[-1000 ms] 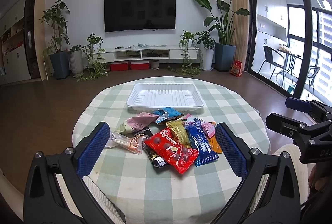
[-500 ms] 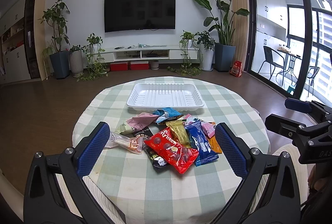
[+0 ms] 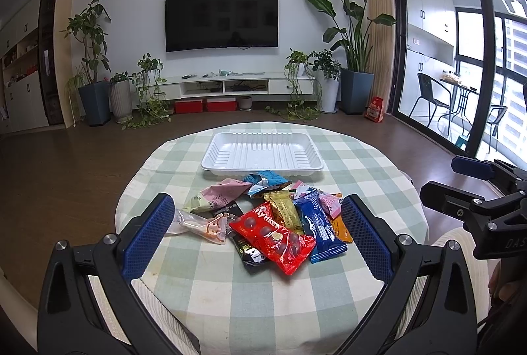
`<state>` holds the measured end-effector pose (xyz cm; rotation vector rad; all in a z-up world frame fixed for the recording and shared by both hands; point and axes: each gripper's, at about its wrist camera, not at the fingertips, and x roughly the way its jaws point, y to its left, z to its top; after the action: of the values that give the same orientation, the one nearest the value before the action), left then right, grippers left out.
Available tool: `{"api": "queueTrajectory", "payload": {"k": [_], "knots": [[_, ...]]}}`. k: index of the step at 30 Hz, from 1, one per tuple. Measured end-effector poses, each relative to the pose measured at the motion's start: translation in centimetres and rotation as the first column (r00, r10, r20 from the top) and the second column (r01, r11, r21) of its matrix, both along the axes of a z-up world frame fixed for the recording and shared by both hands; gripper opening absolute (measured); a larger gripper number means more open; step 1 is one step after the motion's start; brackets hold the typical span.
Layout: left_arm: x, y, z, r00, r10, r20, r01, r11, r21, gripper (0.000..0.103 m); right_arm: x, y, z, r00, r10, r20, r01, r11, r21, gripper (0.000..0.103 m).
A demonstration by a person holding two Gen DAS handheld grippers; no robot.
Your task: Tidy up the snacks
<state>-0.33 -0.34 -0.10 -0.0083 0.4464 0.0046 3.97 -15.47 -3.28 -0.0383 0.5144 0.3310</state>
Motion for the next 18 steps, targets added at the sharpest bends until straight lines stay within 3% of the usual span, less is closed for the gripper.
{"api": "queueTrajectory", "payload": {"k": [18], "knots": [[0.0,0.02,-0.01,1.0,0.0,0.0,0.0,1.0,0.0,0.103,0.06,0.06,-0.13,1.0,0.0,-0.003,0.0,1.0,0.001,0.103]]}}
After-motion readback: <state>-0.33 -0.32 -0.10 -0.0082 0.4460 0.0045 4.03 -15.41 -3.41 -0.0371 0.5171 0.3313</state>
